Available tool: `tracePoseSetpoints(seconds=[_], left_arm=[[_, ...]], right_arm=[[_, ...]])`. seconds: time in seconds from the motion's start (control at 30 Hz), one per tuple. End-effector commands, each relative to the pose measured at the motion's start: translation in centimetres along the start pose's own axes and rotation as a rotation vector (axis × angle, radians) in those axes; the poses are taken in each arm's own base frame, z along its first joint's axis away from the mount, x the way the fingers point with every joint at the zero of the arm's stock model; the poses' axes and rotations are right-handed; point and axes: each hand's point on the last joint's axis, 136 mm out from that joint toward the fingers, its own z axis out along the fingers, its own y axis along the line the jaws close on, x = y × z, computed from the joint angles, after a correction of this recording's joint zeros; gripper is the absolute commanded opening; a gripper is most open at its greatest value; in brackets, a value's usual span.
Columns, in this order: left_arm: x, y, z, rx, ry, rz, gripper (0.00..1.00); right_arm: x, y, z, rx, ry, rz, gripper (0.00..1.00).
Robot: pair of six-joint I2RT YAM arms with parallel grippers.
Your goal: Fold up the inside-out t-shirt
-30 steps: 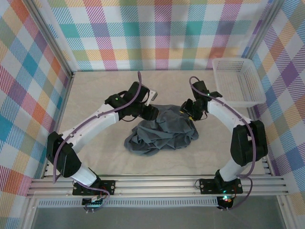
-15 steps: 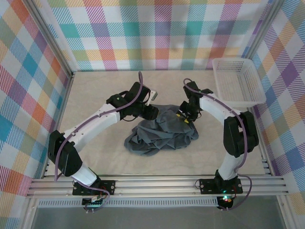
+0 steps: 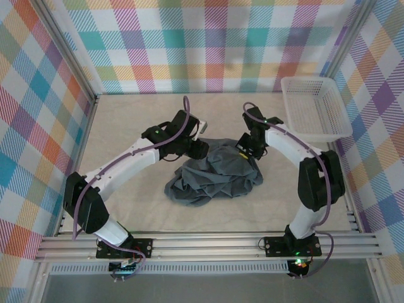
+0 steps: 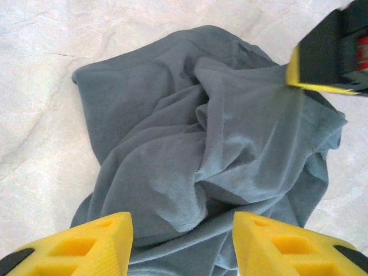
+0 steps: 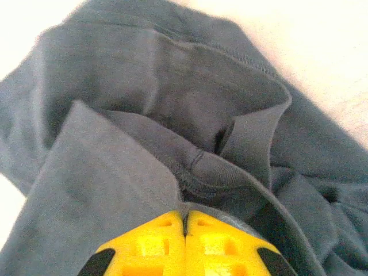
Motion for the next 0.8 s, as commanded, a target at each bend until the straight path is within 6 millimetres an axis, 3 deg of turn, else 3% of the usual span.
tracePoseSetpoints(seconds=[0.0, 0.1, 0.17, 0.23, 0.3, 0.37, 0.43, 0.5, 0.57, 0.63, 0.77], left_arm=[[-1.1, 1.7, -2.3, -0.041, -0.067, -0.077, 0.49], [-2.4, 2.5, -3.5, 0.018, -0.112, -0.18, 0.54], [-3.0, 2.9, -3.8, 0.063, -0.118, -0.224, 0.59], [-3.5, 2.9, -3.3, 0.084, -0.1, -0.228, 0.62], [-4.0, 2.7, -2.3, 0.093, -0.072, -0.212, 0.65], [-4.4, 3.2, -0.1, 0.066, -0.03, -0.205, 0.66], [-4.6, 3.8, 2.6, 0.037, 0.022, -0.202, 0.67], [-4.7, 4.5, 5.6, 0.01, 0.079, -0.2, 0.67], [-4.7, 5.4, 8.8, -0.019, 0.12, -0.207, 0.67], [-4.5, 6.6, 11.8, -0.06, 0.149, -0.221, 0.67], [-3.8, 7.7, 16.8, -0.087, 0.202, -0.238, 0.69]], right_arm=[[-2.3, 3.2, -8.4, -0.161, -0.216, -0.185, 0.0], [-1.2, 4.0, -13.8, -0.311, -0.339, -0.348, 0.0], [1.6, 3.6, -15.7, -0.442, -0.359, -0.47, 0.0], [5.1, 2.1, -15.3, -0.527, -0.296, -0.531, 0.0], [8.3, -1.0, -13.2, -0.501, -0.172, -0.504, 0.0], [11.5, -5.1, -9.9, -0.416, -0.007, -0.382, 0.0], [14.5, -7.9, -7.8, -0.374, 0.132, -0.289, 0.0], [15.9, -11.0, -6.8, -0.273, 0.176, -0.227, 0.0], [16.0, -13.9, -7.1, -0.173, 0.138, -0.168, 0.0], [15.8, -14.9, -7.7, -0.157, 0.089, -0.135, 0.0], [15.7, -14.3, -8.0, -0.185, 0.085, -0.134, 0.0]])
